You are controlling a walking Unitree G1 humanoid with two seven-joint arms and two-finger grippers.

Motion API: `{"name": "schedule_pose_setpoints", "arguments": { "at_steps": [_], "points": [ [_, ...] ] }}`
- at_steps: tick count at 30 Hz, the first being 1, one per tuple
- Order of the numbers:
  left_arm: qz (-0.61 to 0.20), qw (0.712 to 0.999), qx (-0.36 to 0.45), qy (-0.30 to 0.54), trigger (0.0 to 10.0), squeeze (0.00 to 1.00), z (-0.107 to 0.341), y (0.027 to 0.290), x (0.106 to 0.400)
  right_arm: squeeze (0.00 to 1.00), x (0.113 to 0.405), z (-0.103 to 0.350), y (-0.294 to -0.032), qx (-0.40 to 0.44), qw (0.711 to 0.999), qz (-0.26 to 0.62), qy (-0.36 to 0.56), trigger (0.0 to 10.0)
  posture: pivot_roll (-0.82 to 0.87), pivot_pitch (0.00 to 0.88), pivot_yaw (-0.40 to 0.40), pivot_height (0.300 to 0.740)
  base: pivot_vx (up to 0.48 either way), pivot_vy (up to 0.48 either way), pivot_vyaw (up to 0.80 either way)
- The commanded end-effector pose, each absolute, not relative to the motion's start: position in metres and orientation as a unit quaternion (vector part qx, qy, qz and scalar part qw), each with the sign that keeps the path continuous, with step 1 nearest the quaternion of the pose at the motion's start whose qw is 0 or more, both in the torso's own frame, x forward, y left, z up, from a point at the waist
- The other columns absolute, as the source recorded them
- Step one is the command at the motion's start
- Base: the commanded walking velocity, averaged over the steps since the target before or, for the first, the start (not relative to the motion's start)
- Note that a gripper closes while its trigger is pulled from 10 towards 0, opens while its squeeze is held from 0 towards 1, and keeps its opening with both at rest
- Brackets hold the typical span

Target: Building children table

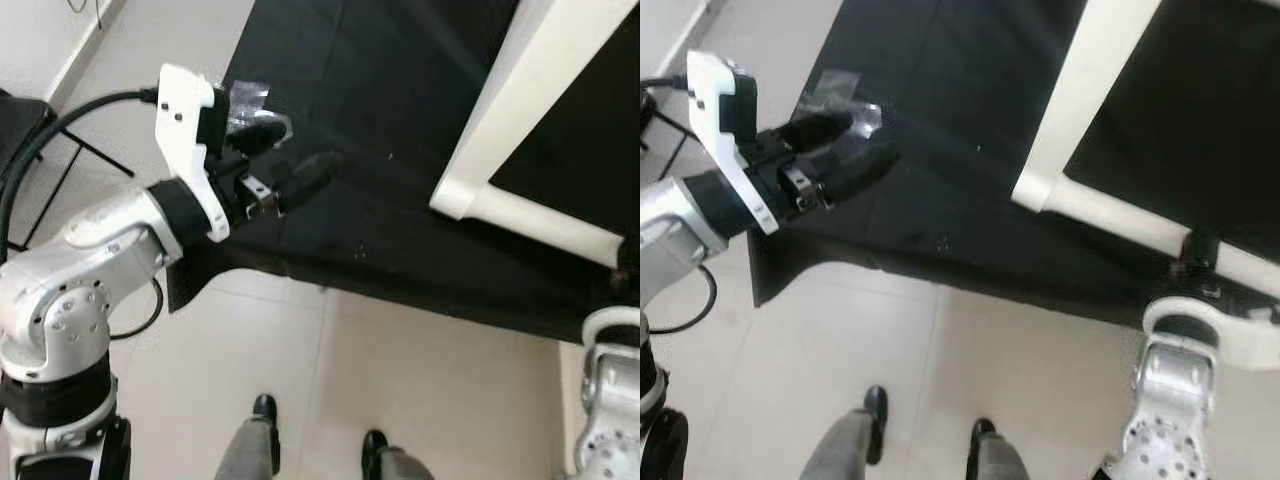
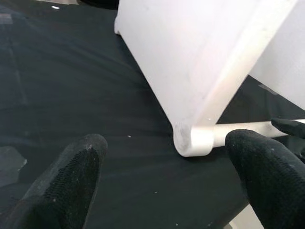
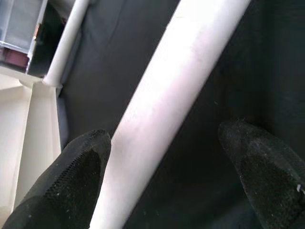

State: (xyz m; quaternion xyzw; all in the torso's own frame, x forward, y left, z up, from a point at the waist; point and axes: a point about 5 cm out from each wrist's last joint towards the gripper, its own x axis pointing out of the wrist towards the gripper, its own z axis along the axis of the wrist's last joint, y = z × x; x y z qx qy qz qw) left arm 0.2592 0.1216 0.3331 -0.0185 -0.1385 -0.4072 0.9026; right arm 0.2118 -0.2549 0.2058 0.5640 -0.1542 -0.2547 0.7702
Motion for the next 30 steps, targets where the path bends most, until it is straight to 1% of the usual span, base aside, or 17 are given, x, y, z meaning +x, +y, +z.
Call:
{"name": "schedule_pose_setpoints", "arguments": {
  "at_steps": [1,6,7,11,12,13,14,16,17,18,19,22,23,24,25,26,30],
  "points": [
    [-0.421,0.898,-0.018,-0.130,10.0,0.00,0.330,0.120,0.257,0.00,0.204,0.150,-0.234,0.621,0.714,-0.323,-0.012,10.0,0.00,0.472,0.078,0.740,0.000,0.000,0.00],
    [-0.424,0.896,-0.019,-0.130,10.0,0.00,0.330,0.120,0.258,0.00,0.190,0.160,-0.232,0.621,0.716,-0.318,-0.011,10.0,-0.01,0.467,0.078,0.740,0.000,0.000,0.00],
    [-0.426,0.895,-0.019,-0.129,10.0,0.00,0.330,0.119,0.257,0.00,0.184,0.163,-0.228,0.618,0.722,-0.311,-0.004,10.0,-0.01,0.466,0.080,0.740,0.000,0.000,0.00],
    [-0.427,0.895,-0.019,-0.128,10.0,0.00,0.329,0.118,0.258,0.00,0.175,0.169,-0.217,0.622,0.727,-0.291,0.008,10.0,-0.02,0.462,0.080,0.740,0.000,0.000,0.00],
    [-0.428,0.894,-0.020,-0.128,10.0,0.00,0.328,0.117,0.258,0.00,0.172,0.180,-0.207,0.601,0.761,-0.244,0.013,10.0,-0.02,0.449,0.080,0.740,0.000,0.000,0.00],
    [-0.429,0.894,-0.021,-0.127,10.0,0.00,0.328,0.117,0.259,0.00,0.170,0.188,-0.199,0.585,0.785,-0.204,0.016,10.0,-0.02,0.446,0.079,0.740,0.000,0.000,0.00],
    [-0.429,0.894,-0.021,-0.127,10.0,0.00,0.328,0.117,0.259,0.00,0.170,0.188,-0.199,0.585,0.785,-0.204,0.016,10.0,-0.02,0.446,0.079,0.740,0.000,0.000,0.00],
    [-0.430,0.893,-0.024,-0.129,10.0,0.00,0.324,0.114,0.259,0.00,0.176,0.210,-0.184,0.482,0.872,-0.087,0.004,10.0,-0.04,0.419,0.072,0.740,0.000,0.000,0.00],
    [-0.430,0.893,-0.026,-0.130,10.0,0.00,0.323,0.114,0.258,0.00,0.180,0.216,-0.182,0.441,0.896,-0.054,-0.003,10.0,-0.04,0.419,0.072,0.740,0.000,0.000,0.00],
    [-0.429,0.894,-0.027,-0.130,10.0,0.00,0.322,0.113,0.259,0.00,0.184,0.219,-0.180,0.410,0.912,-0.031,-0.008,10.0,-0.04,0.394,0.060,0.740,0.000,0.000,0.00],
    [-0.429,0.894,-0.027,-0.130,10.0,0.00,0.322,0.113,0.259,0.00,0.184,0.219,-0.180,0.410,0.912,-0.031,-0.008,10.0,-0.04,0.394,0.060,0.740,0.000,0.000,0.00],
    [-0.403,0.904,-0.034,-0.140,10.0,0.00,0.316,0.114,0.258,0.00,0.206,0.231,-0.176,0.341,0.940,0.019,-0.024,10.0,-0.03,0.344,0.031,0.740,0.000,0.000,0.00],
    [-0.403,0.904,-0.034,-0.140,10.0,0.00,0.316,0.114,0.258,0.00,0.206,0.231,-0.176,0.341,0.940,0.019,-0.024,10.0,-0.03,0.344,0.031,0.740,0.000,0.000,0.00],
    [-0.390,0.909,-0.038,-0.141,10.0,0.00,0.312,0.115,0.258,0.00,0.215,0.234,-0.174,0.313,0.949,0.035,-0.024,10.0,-0.02,0.318,0.016,0.740,0.000,0.000,0.00],
    [-0.382,0.912,-0.039,-0.141,10.0,0.00,0.309,0.115,0.256,0.00,0.220,0.237,-0.172,0.298,0.953,0.047,-0.027,10.0,-0.02,0.318,0.016,0.740,0.000,0.000,0.00],
    [-0.382,0.912,-0.039,-0.141,10.0,0.00,0.309,0.115,0.256,0.00,0.220,0.237,-0.172,0.298,0.953,0.047,-0.027,10.0,-0.02,0.318,0.016,0.740,0.000,0.000,0.00],
    [-0.350,0.927,-0.040,-0.132,10.0,0.00,0.293,0.121,0.251,0.00,0.235,0.243,-0.167,0.270,0.958,0.085,-0.050,10.0,0.00,0.259,-0.015,0.740,0.000,0.000,0.00]
  ]
}}
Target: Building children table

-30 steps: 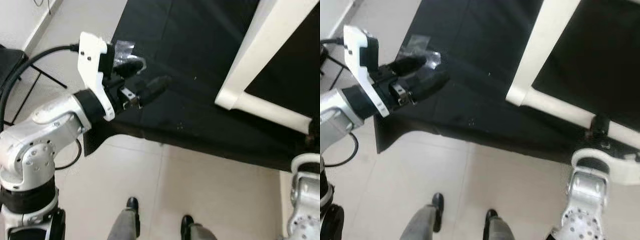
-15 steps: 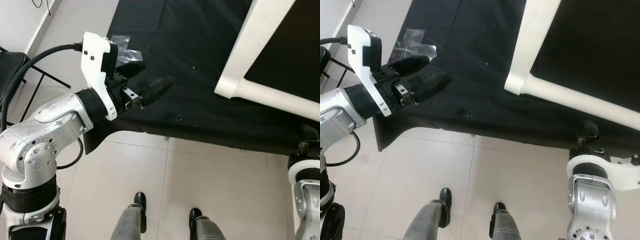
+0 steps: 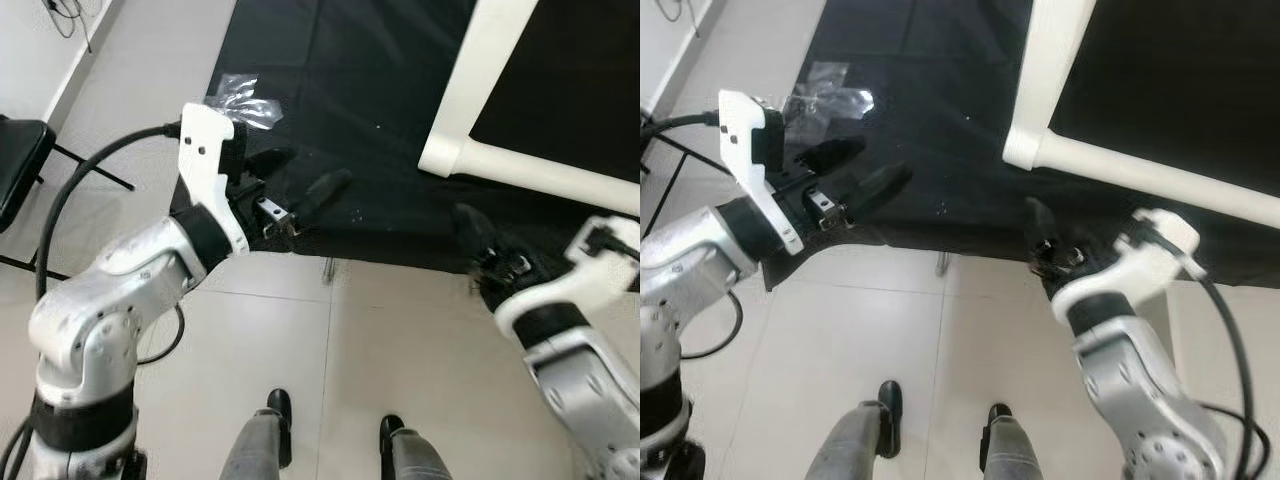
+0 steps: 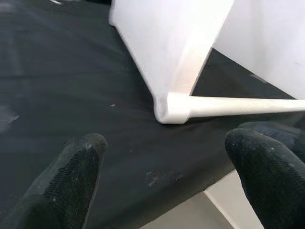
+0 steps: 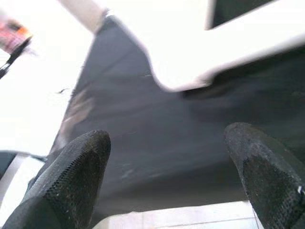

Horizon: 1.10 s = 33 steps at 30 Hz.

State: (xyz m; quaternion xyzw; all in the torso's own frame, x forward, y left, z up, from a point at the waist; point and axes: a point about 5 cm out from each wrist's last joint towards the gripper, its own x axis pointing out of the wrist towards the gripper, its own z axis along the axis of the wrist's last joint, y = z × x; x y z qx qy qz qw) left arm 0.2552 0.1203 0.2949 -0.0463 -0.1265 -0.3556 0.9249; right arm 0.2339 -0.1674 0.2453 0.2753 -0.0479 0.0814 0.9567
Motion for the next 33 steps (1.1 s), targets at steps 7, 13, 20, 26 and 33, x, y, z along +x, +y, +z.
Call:
{"name": "schedule_pose_setpoints", "arguments": {
  "at_steps": [7,13,20,26,33],
  "points": [
    [-0.285,0.953,-0.028,-0.101,10.0,0.00,0.259,0.137,0.250,0.00,0.271,0.231,-0.179,0.110,0.992,0.045,-0.043,10.0,0.03,0.199,-0.051,0.740,0.000,0.000,0.00],
    [-0.234,0.970,-0.015,-0.071,10.0,0.00,0.234,0.152,0.250,0.00,0.287,0.209,-0.197,0.036,0.999,-0.033,-0.012,10.0,0.05,0.176,-0.060,0.740,0.000,0.000,0.00],
    [-0.190,0.981,0.004,-0.033,10.0,0.00,0.206,0.163,0.245,0.00,0.290,0.189,-0.203,-0.027,0.997,-0.068,0.001,10.0,0.06,0.161,-0.060,0.740,0.000,0.000,0.00],
    [-0.152,0.988,-0.004,0.019,10.0,0.00,0.166,0.163,0.232,0.00,0.286,0.165,-0.193,-0.049,0.996,-0.066,0.021,10.0,0.05,0.138,-0.061,0.740,0.000,0.000,0.00],
    [-0.135,0.990,-0.011,0.028,10.0,0.00,0.152,0.159,0.227,0.00,0.285,0.154,-0.174,-0.038,0.998,-0.034,0.036,10.0,0.05,0.122,-0.066,0.740,0.000,0.000,0.00]
  ]
}}
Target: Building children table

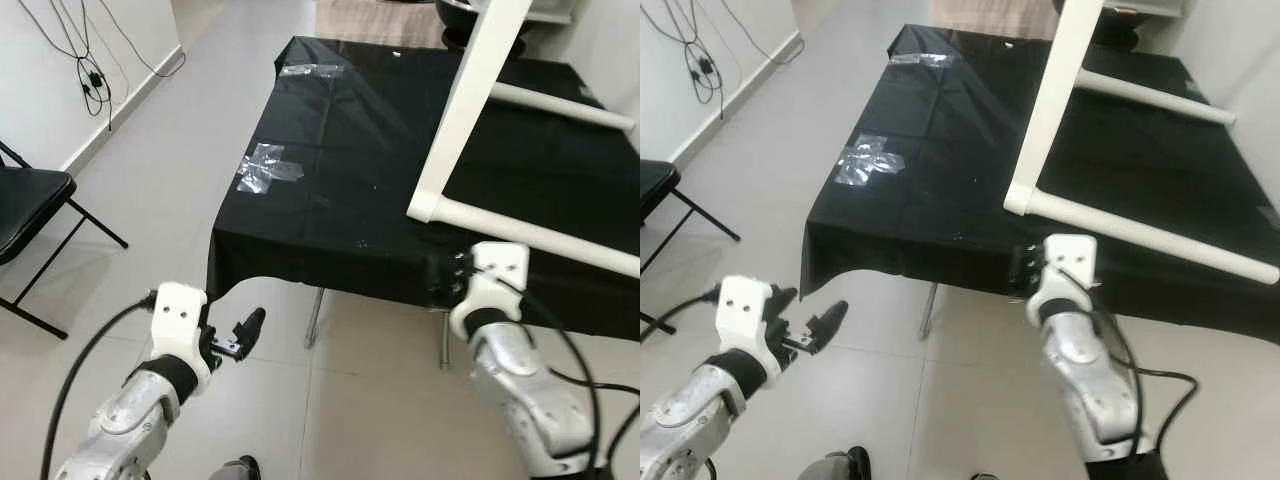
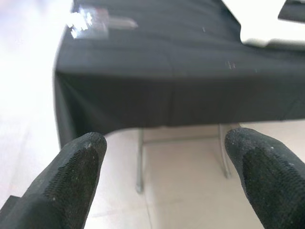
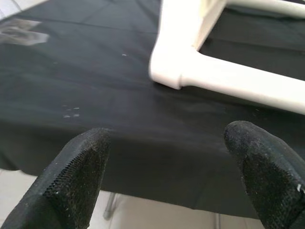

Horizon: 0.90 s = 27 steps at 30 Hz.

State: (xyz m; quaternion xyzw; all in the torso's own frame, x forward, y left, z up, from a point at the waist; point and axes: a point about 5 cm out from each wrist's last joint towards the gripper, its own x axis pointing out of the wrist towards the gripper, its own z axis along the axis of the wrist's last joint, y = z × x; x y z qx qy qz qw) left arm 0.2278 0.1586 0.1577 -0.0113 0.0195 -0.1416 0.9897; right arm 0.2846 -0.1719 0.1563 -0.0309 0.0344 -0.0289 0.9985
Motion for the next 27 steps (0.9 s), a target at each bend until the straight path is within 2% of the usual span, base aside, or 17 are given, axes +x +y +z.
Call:
{"name": "schedule_pose_setpoints", "arguments": {
  "at_steps": [1,11,18,27],
  "points": [
    [-0.123,0.992,-0.012,0.023,10.0,0.00,0.150,0.161,0.229,0.00,0.289,0.153,-0.174,-0.029,0.998,-0.033,0.034,10.0,0.05,0.105,-0.068,0.740,0.000,0.000,0.00],
    [-0.081,0.997,-0.014,0.014,10.0,0.00,0.136,0.168,0.225,0.00,0.291,0.145,-0.179,-0.010,0.999,-0.040,0.034,10.0,0.05,0.062,-0.076,0.740,0.000,0.000,0.00],
    [-0.078,0.997,-0.021,0.002,10.0,0.00,0.136,0.167,0.235,0.00,0.296,0.147,-0.176,-0.022,0.999,-0.031,0.029,10.0,0.04,0.049,-0.071,0.740,0.381,0.000,-0.67],
    [-0.078,0.997,-0.026,-0.006,10.0,0.00,0.134,0.165,0.236,0.00,0.299,0.144,-0.178,-0.020,0.998,-0.031,0.041,10.0,0.03,0.049,-0.071,0.740,0.400,0.000,0.00]
  ]
}}
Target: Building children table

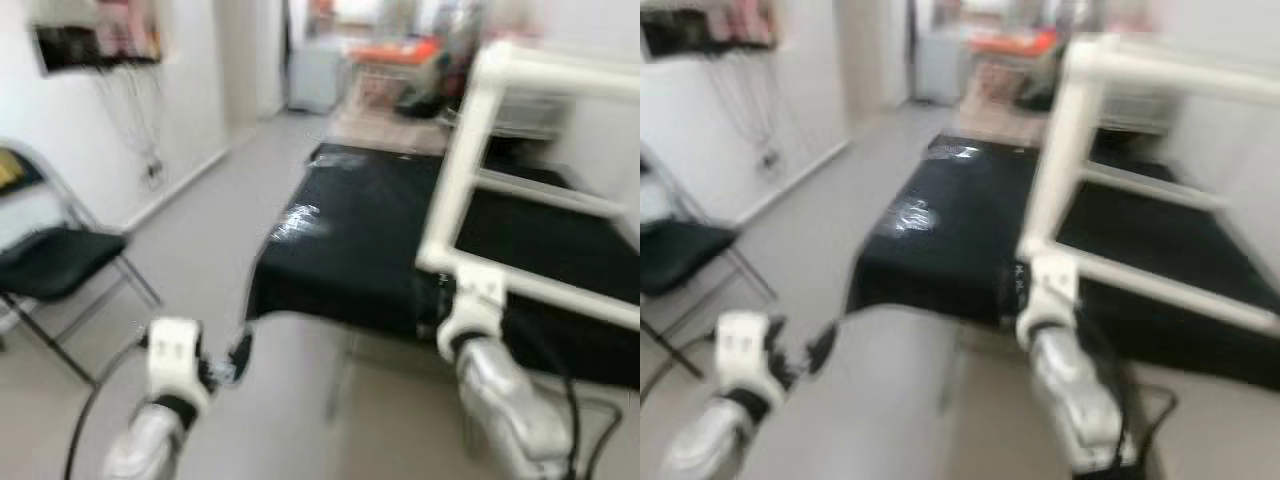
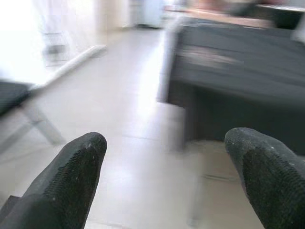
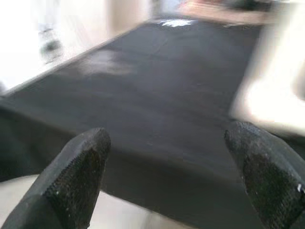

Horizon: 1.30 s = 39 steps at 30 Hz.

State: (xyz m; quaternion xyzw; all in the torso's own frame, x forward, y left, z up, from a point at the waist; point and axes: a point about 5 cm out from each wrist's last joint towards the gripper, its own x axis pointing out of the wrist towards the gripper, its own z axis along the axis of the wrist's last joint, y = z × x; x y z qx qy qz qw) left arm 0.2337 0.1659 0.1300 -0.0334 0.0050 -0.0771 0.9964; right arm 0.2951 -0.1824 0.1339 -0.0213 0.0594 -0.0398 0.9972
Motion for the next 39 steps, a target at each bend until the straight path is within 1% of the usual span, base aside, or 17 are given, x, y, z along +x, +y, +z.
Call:
{"name": "schedule_pose_setpoints", "arguments": {
  "at_steps": [1,30,36,39],
  "points": [
    [-0.076,0.997,-0.027,-0.007,10.0,0.00,0.134,0.165,0.237,0.00,0.299,0.144,-0.178,-0.021,0.998,-0.030,0.041,10.0,0.03,0.048,-0.073,0.740,0.368,0.000,0.00],
    [-0.083,0.996,-0.017,-0.006,10.0,0.00,0.132,0.163,0.241,0.00,0.303,0.139,-0.179,-0.009,0.998,-0.030,0.050,10.0,0.03,0.049,-0.067,0.740,0.013,0.000,0.00],
    [-0.084,0.996,-0.013,-0.010,10.0,0.00,0.133,0.164,0.242,0.00,0.305,0.142,-0.182,-0.006,0.999,-0.038,0.038,10.0,0.04,0.051,-0.068,0.740,0.000,0.000,0.00],
    [-0.092,0.995,-0.014,-0.018,10.0,0.00,0.137,0.164,0.243,0.00,0.306,0.146,-0.189,-0.010,0.999,-0.043,0.029,10.0,0.04,0.051,-0.068,0.740,0.000,0.000,0.00]
  ]
}}
